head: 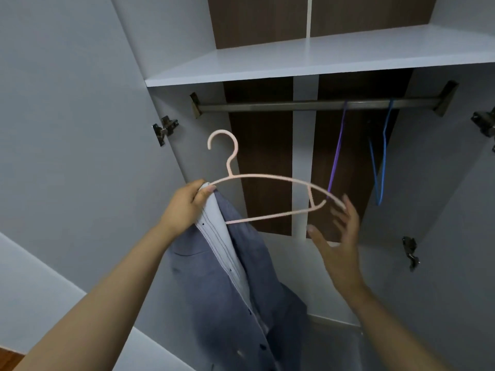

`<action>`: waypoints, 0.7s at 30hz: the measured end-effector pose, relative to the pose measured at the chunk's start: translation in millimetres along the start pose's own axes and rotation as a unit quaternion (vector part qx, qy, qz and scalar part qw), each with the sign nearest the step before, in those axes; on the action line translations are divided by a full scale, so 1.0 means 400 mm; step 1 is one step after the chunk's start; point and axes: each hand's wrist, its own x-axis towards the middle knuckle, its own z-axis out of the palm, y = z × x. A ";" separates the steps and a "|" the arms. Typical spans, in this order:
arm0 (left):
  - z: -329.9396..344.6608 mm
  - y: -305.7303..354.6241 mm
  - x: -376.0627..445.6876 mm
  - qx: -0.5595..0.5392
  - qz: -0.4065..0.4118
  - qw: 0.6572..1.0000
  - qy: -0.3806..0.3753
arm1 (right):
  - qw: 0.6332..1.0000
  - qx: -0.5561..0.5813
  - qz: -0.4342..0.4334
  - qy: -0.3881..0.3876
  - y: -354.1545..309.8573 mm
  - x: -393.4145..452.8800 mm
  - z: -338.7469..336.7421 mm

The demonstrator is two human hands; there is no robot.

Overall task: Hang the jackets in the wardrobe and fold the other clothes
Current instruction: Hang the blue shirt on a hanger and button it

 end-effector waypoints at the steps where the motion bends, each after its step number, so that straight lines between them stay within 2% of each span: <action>1: 0.000 0.001 0.002 -0.022 -0.017 1.000 0.011 | 0.993 0.045 0.091 0.061 0.047 -0.046 0.022; 2: 0.000 0.004 0.005 -0.041 -0.031 0.998 0.022 | 0.979 0.058 0.182 0.075 0.087 -0.090 0.052; 4: -0.001 0.010 0.007 -0.061 -0.037 0.997 0.034 | 0.954 0.010 0.298 -0.035 0.163 -0.161 0.126; 6: -0.004 0.012 0.007 -0.067 -0.028 0.997 0.032 | 0.917 -0.003 0.369 -0.151 0.221 -0.203 0.202; 8: -0.013 0.012 0.004 -0.072 -0.019 0.997 0.033 | 0.889 -0.013 0.419 -0.184 0.258 -0.209 0.256; 11: -0.041 0.018 -0.003 -0.067 -0.008 0.997 0.039 | 0.883 -0.090 0.416 -0.199 0.294 -0.178 0.304; 15: -0.103 -0.008 -0.025 -0.040 -0.008 0.999 0.034 | 0.896 -0.056 0.410 -0.160 0.304 -0.090 0.265; 18: -0.136 -0.043 -0.054 -0.023 -0.015 0.999 -0.029 | 0.906 -0.012 0.389 -0.164 0.253 0.020 0.177; 21: -0.136 -0.069 -0.085 -0.025 -0.023 0.993 -0.112 | 0.935 -0.006 0.320 -0.152 0.179 0.132 0.088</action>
